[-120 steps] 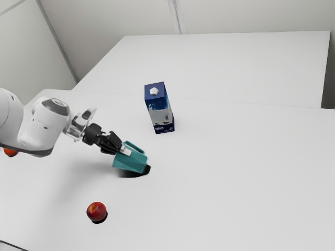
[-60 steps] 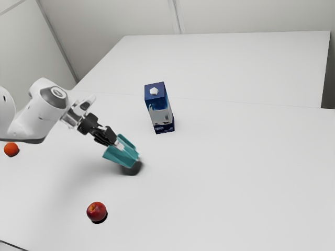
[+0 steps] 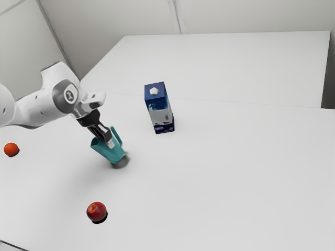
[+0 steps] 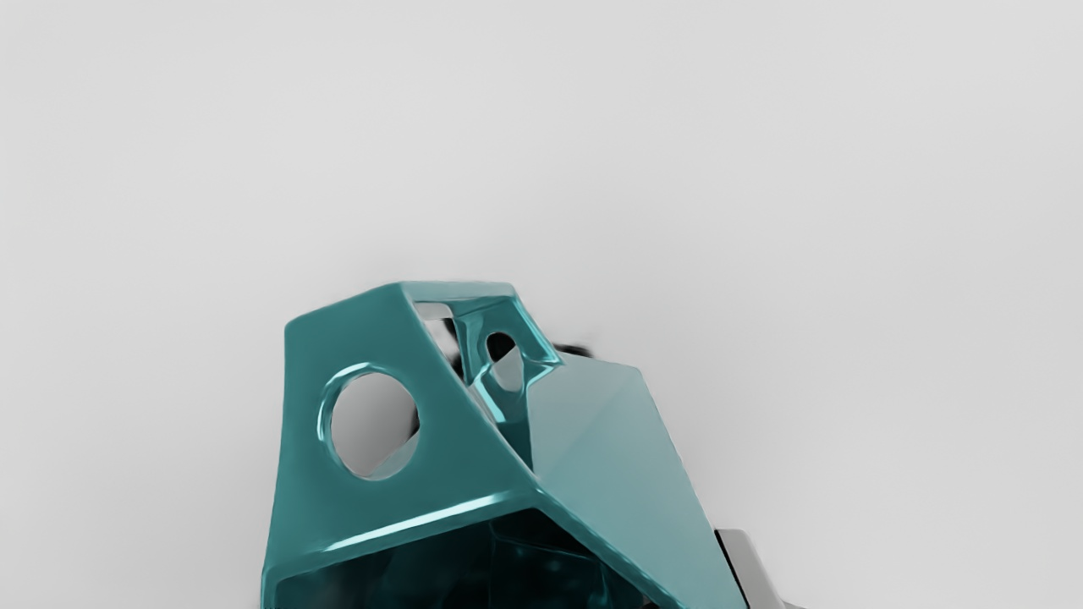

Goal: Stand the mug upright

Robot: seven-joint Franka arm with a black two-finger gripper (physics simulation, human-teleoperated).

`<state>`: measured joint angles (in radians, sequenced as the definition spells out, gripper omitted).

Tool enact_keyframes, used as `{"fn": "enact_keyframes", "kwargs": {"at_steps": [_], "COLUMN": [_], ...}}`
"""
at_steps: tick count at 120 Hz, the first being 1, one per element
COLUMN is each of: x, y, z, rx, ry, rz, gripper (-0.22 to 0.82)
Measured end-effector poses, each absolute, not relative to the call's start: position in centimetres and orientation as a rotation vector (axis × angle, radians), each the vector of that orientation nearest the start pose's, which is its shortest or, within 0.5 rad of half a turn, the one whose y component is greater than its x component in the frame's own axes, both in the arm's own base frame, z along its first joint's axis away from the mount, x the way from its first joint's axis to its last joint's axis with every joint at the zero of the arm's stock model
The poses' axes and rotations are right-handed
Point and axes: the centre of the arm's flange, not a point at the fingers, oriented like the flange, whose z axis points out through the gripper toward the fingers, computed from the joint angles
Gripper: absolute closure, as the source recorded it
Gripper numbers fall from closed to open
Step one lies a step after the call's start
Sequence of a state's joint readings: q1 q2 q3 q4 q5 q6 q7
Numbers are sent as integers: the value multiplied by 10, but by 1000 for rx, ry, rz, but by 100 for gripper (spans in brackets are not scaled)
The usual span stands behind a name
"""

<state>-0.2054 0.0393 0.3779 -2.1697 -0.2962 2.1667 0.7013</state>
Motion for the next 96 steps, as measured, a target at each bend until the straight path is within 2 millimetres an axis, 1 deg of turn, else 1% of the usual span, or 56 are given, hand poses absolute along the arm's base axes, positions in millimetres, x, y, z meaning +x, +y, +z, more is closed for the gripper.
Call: {"fn": "enact_keyframes", "kwargs": {"at_steps": [17, 28, 66, 84, 96], "x": [515, 510, 504, 505, 507], "y": [80, 82, 101, 103, 102], "z": [371, 370, 370, 367, 369], "rx": [-3262, -3246, -3180, -3167, -3153], "ry": [544, 487, 294, 228, 202], "rz": [-40, -18, 37, 58, 60], "gripper": [79, 79, 79, 79, 79]}}
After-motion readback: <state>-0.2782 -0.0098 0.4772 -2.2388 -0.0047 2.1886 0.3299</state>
